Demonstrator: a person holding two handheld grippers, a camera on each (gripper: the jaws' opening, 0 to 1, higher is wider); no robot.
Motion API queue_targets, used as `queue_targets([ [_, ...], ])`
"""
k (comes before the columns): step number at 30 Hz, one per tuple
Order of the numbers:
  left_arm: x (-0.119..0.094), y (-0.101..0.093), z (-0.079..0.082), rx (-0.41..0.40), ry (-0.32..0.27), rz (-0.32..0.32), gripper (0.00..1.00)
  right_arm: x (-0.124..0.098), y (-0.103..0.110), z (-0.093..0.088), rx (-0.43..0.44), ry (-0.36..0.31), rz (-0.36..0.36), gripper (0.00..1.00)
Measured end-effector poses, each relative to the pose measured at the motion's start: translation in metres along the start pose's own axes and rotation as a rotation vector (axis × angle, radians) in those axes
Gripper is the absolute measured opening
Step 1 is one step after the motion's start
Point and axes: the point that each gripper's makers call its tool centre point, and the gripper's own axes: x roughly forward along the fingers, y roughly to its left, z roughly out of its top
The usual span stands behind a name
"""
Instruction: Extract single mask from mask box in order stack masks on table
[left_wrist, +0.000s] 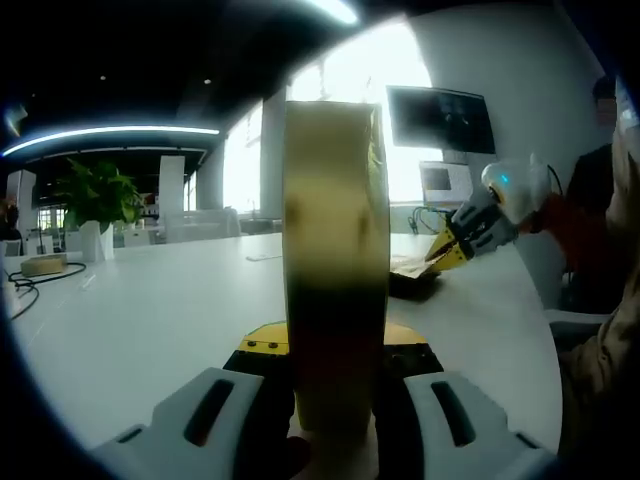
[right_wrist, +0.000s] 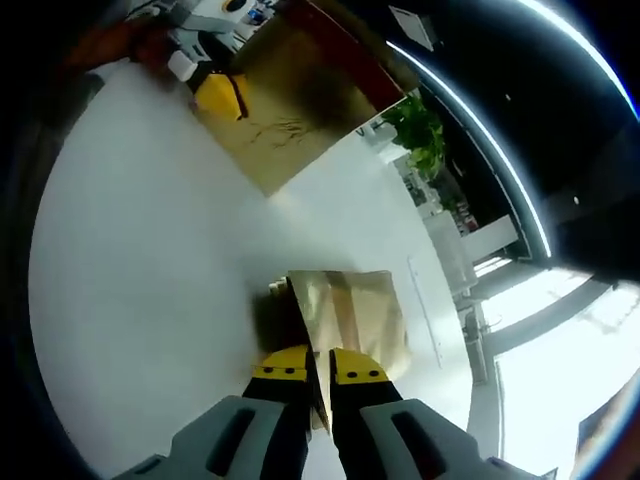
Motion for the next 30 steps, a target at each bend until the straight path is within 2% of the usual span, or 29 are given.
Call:
queue_targets([
  [6,0.0,0.0,0.0,-0.002,0.0,-0.003,0.2,-0.005,-0.003,-0.001,0.083,-0.019,-0.012,0.05],
  [11,0.0,-0.001,0.0,-0.001,0.0,-0.001,0.2,-0.008,0.006,0.003,0.136,-0.051,0.018,0.05],
  [20,0.0,0.0,-0.001,0.001,0.003,0.003,0.2,-0.014,0.013,0.005,0.176,-0.085,0.045,0.05],
  [30,0.0,0.0,0.0,0.001,0.002,0.002,0.2,-0.023,0.017,0.003,0.322,-0.153,0.066,0.05],
])
